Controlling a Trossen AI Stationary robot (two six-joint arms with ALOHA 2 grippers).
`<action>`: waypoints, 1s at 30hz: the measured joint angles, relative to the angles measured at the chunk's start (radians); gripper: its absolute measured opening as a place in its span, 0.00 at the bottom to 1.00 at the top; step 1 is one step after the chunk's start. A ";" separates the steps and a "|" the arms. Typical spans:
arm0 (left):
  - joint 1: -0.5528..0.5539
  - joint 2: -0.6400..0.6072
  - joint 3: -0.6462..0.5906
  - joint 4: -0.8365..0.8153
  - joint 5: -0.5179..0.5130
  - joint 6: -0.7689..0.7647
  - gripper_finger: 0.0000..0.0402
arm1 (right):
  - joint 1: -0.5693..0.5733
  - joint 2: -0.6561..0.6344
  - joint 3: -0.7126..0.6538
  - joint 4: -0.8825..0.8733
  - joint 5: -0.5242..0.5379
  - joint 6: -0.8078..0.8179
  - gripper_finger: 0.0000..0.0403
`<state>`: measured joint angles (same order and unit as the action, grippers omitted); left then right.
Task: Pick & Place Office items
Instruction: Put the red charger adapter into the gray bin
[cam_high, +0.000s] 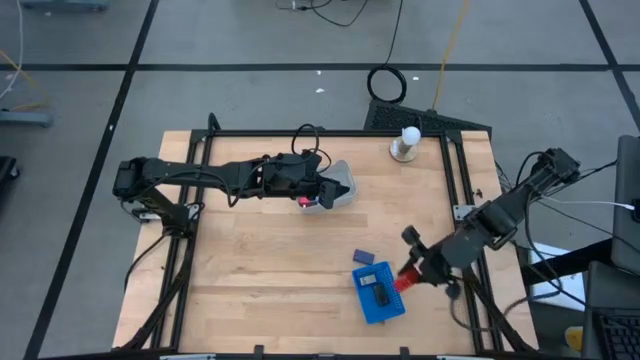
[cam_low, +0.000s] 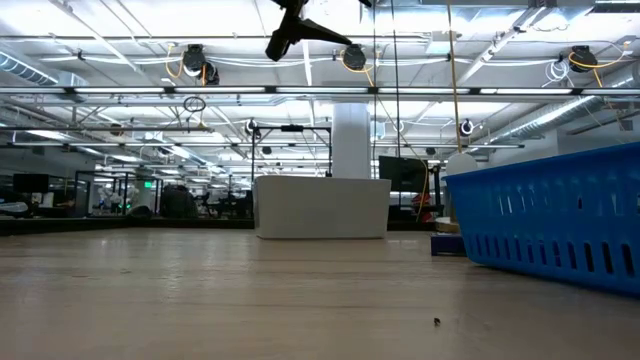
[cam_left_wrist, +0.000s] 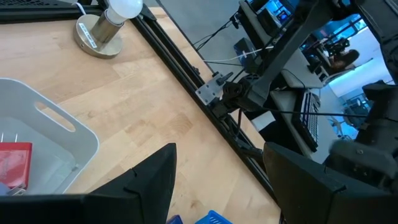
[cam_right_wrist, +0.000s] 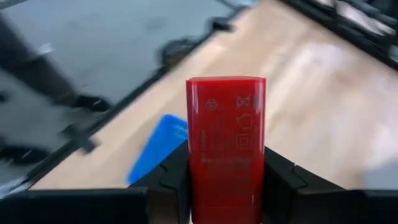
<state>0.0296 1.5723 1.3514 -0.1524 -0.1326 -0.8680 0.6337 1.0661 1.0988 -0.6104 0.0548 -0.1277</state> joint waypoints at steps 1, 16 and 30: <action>0.000 0.000 0.000 0.000 0.000 0.003 0.61 | -0.010 0.004 0.000 0.008 0.032 0.023 0.28; 0.006 0.000 0.000 0.137 0.043 0.288 0.61 | -0.164 0.045 0.000 0.195 0.290 0.327 0.28; 0.110 -0.056 0.000 0.163 0.159 0.505 0.61 | -0.412 0.146 0.000 0.286 0.227 0.284 0.28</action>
<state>0.1399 1.5166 1.3514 0.0107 0.0267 -0.3632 0.2219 1.2121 1.0988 -0.3242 0.2820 0.1567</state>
